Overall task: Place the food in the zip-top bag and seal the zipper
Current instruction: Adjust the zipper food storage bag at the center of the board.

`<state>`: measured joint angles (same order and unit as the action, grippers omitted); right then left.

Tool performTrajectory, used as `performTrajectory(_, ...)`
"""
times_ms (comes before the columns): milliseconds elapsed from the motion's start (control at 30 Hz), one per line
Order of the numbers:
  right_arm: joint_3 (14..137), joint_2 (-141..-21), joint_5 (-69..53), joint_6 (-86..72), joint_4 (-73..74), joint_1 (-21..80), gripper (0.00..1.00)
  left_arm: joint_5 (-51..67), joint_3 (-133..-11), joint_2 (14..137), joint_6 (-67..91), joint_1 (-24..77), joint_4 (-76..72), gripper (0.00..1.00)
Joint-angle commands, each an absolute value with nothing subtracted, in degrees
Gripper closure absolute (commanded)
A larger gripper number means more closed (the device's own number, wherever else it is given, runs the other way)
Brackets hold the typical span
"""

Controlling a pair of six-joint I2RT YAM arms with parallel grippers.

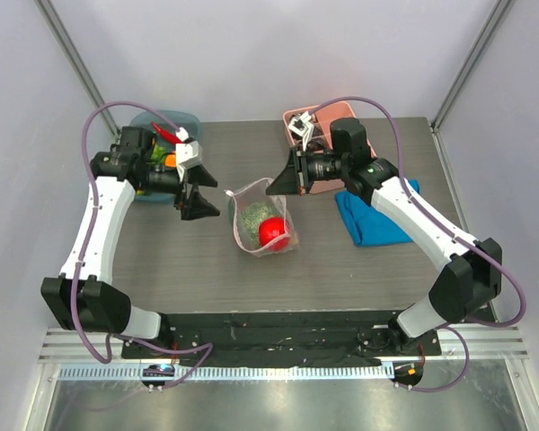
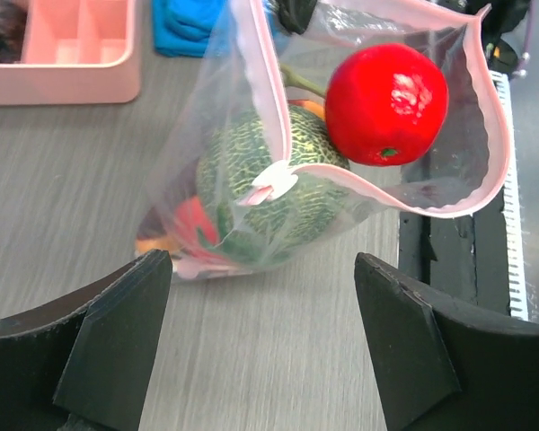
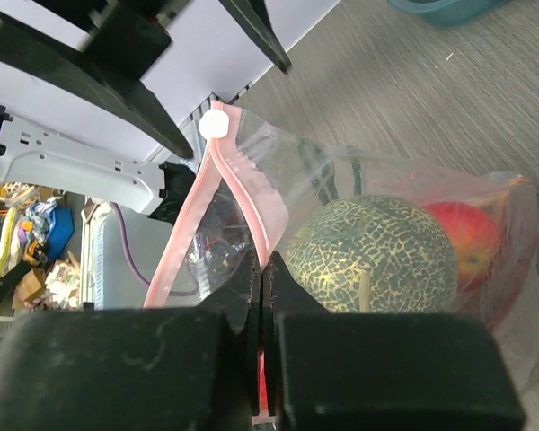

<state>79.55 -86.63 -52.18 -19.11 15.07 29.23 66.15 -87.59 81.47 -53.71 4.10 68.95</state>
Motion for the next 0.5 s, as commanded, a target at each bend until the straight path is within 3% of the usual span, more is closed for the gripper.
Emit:
performTrajectory(0,83.14,-86.48,-55.19,-18.46,12.22,28.92,0.99,69.7,-83.33,80.34,-57.32,7.46,61.37,0.15)
performTrajectory(200,82.97,-86.13,-56.34,-18.46,12.13,28.83,0.99,66.98,-70.85,76.47,-30.27,10.46,29.49,0.24)
performTrajectory(300,83.06,-85.96,-56.95,-19.16,12.22,28.57,0.99,67.67,-69.78,76.29,-21.37,10.99,21.54,0.58)
performTrajectory(333,83.23,-85.78,-57.04,-19.42,12.3,28.56,0.99,68.11,-70.74,76.03,-19.97,10.9,21.53,0.78)
performTrajectory(433,83.5,-85.08,-56.6,-20.74,12.65,27.78,0.99,69.43,-73.11,74.1,-11.11,10.9,21.19,1.0)
performTrajectory(467,84.02,-84.9,-56.51,-20.83,13.96,27.69,0.99,70.3,-73.91,73.74,-7.94,10.99,20.49,1.0)
